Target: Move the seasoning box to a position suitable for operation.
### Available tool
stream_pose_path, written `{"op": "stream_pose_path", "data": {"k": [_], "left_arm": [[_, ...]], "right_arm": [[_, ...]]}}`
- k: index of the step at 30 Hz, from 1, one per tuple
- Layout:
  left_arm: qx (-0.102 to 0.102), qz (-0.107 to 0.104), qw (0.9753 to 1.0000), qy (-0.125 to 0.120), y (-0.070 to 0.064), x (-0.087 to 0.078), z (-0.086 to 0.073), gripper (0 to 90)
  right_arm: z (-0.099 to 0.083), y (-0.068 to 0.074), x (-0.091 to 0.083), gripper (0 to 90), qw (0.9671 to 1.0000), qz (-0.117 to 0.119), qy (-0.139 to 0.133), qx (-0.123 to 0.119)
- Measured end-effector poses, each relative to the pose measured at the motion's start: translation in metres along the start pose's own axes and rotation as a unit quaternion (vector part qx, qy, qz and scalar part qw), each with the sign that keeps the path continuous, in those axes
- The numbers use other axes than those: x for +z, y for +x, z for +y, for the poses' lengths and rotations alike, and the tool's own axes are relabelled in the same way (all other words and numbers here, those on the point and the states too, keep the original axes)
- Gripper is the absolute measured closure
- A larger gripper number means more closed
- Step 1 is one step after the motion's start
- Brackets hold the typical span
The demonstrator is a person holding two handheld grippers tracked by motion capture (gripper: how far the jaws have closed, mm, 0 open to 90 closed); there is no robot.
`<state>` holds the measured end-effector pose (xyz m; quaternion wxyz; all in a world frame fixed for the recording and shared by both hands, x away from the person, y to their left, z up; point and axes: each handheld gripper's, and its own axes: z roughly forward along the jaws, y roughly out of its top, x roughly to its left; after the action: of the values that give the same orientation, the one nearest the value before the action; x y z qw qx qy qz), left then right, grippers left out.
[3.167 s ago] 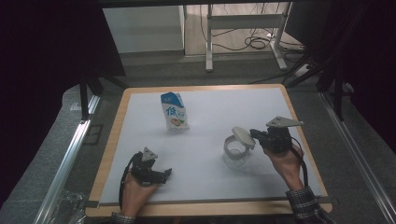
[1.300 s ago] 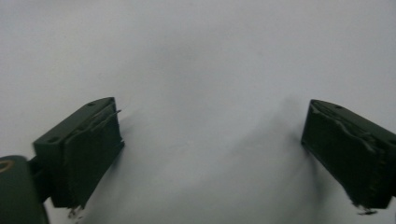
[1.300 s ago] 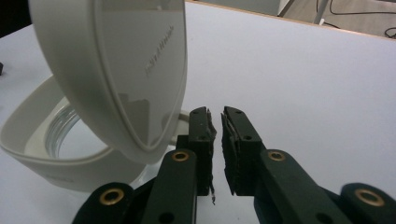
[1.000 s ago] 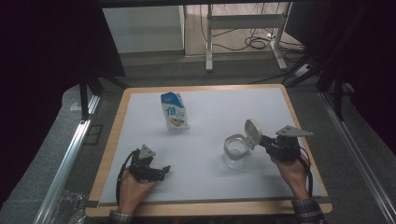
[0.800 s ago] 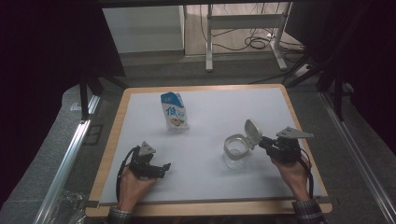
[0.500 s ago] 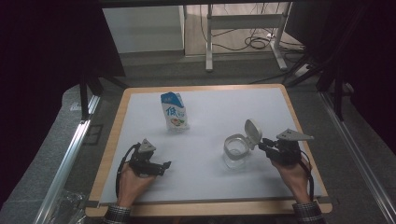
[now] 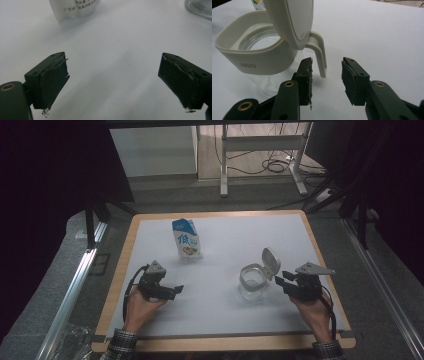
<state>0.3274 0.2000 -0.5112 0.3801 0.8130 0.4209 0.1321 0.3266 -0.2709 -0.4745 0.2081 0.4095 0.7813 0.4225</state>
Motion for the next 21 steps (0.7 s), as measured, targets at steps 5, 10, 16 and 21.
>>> {"op": "stream_pose_path", "data": {"k": [5,10,16,21], "left_arm": [[0.002,0.005,1.0000,0.001,0.006,0.000,0.007,10.1],[0.004,0.009,1.0000,-0.001,0.010,0.000,0.015,10.2],[0.011,0.018,0.9997,-0.009,0.014,0.002,0.024,11.7],[0.014,0.021,0.9995,-0.016,0.018,0.003,0.030,11.8]], "right_arm": [[-0.005,0.001,0.000,58.0,1.0000,0.001,0.003,0.006],[-0.009,0.002,0.000,56.0,0.9999,0.003,0.004,0.009],[-0.014,0.005,0.000,54.3,0.9999,0.006,0.007,0.009],[-0.017,0.006,0.001,53.6,0.9999,0.007,0.011,0.011]]}}
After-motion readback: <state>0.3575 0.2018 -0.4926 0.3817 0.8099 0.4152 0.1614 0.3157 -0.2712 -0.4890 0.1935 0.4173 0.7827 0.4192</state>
